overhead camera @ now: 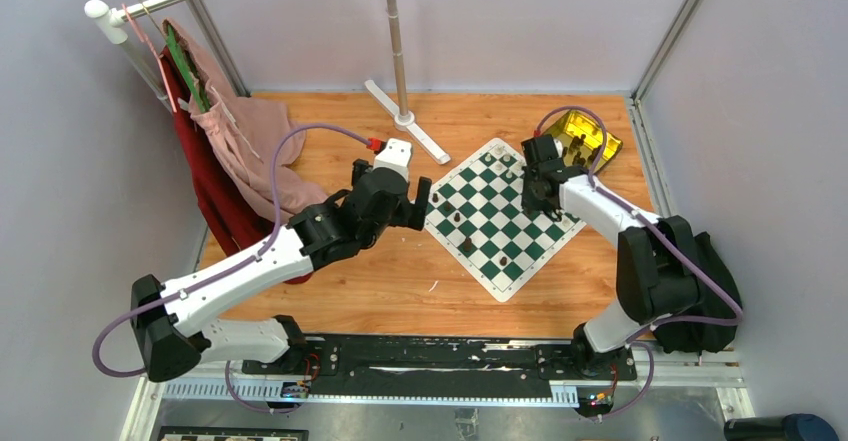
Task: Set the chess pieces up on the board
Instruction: Pick up the chess piece from the chessboard, then place the chess piece on the chessboard.
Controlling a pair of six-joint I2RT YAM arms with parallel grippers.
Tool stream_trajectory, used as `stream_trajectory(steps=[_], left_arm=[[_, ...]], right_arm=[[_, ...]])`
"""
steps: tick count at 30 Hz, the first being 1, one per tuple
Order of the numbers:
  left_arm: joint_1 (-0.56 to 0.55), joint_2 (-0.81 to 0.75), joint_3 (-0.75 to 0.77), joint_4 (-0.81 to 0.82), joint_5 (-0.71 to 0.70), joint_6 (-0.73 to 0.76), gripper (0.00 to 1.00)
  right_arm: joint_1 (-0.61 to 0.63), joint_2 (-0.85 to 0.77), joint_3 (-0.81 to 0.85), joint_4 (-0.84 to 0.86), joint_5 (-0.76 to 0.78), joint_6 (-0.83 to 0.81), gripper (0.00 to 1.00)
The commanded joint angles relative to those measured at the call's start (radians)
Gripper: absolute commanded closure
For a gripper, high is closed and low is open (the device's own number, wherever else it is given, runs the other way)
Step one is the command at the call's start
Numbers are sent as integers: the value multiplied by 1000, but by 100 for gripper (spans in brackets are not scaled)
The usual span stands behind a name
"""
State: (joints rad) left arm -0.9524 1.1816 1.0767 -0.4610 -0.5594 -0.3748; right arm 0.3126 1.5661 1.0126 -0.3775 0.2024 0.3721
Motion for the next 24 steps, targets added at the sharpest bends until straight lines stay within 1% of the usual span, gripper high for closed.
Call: stream_trajectory(steps=[1,6,17,24], left_arm=[[-6,-42,-28,-3,-22,-14,0],[-6,-73,-49,-4,-22,-23,0],[-6,-141,-91,-24,-12,-47,0],[-6,-177,-106,-41,-5,-49,0]], right_arm=[[31,-53,41,-77,16,-6,100],[90,-94,53,-123,25,0,100],[313,-145,88,-218,69,51,100],[416,-149,82,-252,81,100,100]])
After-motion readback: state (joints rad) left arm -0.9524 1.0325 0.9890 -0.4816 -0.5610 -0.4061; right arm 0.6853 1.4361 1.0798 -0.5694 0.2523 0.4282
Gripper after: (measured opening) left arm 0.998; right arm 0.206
